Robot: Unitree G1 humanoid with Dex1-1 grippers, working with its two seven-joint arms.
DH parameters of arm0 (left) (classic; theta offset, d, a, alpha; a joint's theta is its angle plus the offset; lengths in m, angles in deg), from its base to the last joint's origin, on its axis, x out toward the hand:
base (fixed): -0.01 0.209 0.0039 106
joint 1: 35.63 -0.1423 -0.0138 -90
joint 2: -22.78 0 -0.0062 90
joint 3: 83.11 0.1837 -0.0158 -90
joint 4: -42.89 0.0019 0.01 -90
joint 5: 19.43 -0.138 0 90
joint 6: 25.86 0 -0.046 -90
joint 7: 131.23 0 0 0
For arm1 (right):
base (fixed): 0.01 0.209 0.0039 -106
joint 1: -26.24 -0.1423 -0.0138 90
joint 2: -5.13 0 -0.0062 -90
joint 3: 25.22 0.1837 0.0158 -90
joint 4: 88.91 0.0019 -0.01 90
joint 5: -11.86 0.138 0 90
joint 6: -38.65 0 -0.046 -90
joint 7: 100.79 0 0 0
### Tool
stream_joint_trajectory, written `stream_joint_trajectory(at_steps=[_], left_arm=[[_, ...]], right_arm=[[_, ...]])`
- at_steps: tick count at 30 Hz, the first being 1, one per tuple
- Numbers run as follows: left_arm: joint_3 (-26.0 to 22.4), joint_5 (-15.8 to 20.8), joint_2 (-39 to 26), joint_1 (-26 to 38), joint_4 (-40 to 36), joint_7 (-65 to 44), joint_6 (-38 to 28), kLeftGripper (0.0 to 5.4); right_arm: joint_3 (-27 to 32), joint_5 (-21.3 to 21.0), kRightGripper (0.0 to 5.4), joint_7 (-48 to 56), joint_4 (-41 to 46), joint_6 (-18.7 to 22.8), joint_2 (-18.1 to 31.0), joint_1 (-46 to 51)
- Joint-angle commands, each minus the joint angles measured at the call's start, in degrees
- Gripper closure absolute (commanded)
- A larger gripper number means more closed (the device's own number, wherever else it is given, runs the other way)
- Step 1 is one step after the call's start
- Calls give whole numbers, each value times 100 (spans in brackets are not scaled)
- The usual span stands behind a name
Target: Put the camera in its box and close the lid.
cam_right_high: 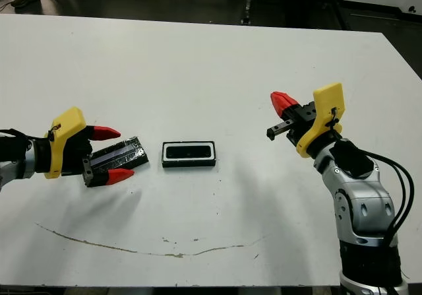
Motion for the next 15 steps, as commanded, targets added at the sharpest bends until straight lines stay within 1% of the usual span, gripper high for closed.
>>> stream_joint_trajectory(at_steps=[1, 4, 9, 15], left_arm=[[34, -68, -2, -86, 56, -21, -48, 0], [41, -115, -9, -94, 95, -31, -118, 0], [93, -289, -42, -99, 207, -70, -415, 0], [78, -387, -12, -95, 392, -92, -576, 0]], right_arm=[[21, 58, 539, -24, 8, 64, 31, 126], [20, 58, 539, -48, 39, 93, 38, 153], [10, 38, 539, -60, 74, 58, 49, 205], [15, 37, 539, -72, 108, 36, 41, 267]])
